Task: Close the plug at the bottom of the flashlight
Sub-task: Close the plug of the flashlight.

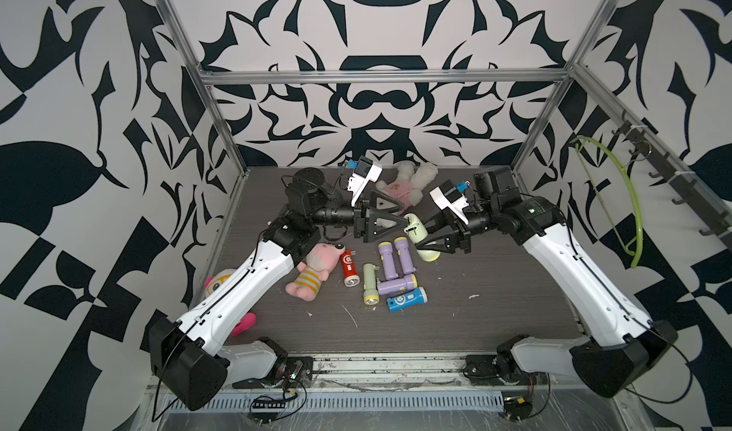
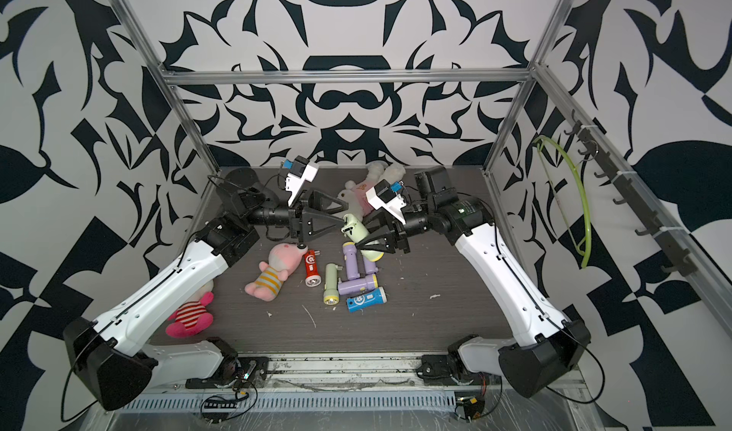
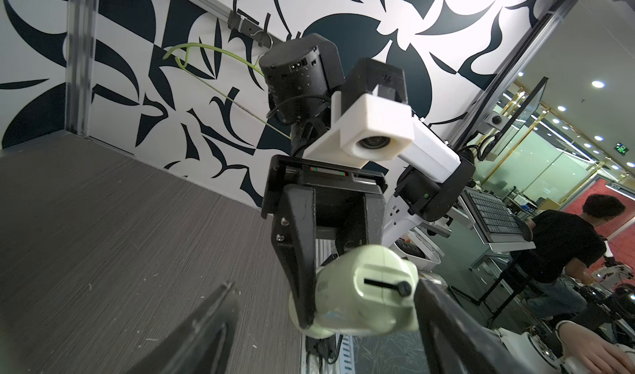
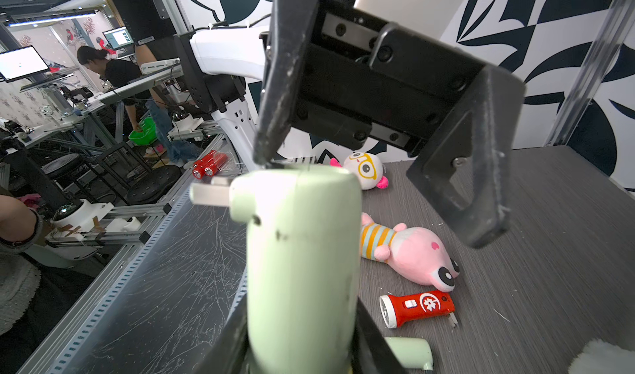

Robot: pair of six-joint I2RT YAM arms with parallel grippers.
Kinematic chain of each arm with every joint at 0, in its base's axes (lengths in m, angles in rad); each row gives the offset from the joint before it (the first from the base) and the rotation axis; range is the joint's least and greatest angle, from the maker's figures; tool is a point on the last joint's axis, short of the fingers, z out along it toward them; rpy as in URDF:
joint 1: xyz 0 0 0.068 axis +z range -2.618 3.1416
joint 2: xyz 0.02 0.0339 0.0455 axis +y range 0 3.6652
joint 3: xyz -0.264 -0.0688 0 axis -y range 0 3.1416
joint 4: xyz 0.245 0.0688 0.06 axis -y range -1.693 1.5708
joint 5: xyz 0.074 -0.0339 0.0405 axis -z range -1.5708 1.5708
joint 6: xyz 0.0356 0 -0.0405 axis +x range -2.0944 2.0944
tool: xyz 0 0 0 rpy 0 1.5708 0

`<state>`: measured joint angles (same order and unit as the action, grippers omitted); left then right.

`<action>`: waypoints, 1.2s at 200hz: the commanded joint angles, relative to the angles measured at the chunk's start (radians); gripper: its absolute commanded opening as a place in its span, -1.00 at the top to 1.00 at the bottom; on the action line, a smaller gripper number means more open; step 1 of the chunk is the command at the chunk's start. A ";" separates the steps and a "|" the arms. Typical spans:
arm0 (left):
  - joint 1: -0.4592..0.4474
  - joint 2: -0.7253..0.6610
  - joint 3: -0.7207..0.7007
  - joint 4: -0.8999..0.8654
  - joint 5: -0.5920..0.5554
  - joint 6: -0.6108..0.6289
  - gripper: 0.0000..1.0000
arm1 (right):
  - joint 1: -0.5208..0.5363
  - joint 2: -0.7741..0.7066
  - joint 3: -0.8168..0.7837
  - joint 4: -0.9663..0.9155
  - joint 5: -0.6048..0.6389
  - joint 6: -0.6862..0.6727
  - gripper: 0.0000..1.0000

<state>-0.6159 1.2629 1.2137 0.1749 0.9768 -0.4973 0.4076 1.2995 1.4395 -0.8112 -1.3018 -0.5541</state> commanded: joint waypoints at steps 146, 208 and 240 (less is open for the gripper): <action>-0.017 0.003 0.033 0.000 0.023 0.023 -0.08 | 0.003 0.000 0.055 -0.029 -0.056 -0.046 1.00; -0.022 0.004 0.034 0.011 0.013 0.025 0.35 | 0.004 -0.015 0.055 -0.044 -0.076 -0.059 1.00; -0.022 0.004 0.029 0.012 -0.001 0.032 0.47 | 0.004 -0.020 0.055 -0.046 -0.086 -0.064 1.00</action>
<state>-0.6353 1.2629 1.2270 0.1917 0.9913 -0.4782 0.4053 1.3163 1.4517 -0.8715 -1.3128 -0.5945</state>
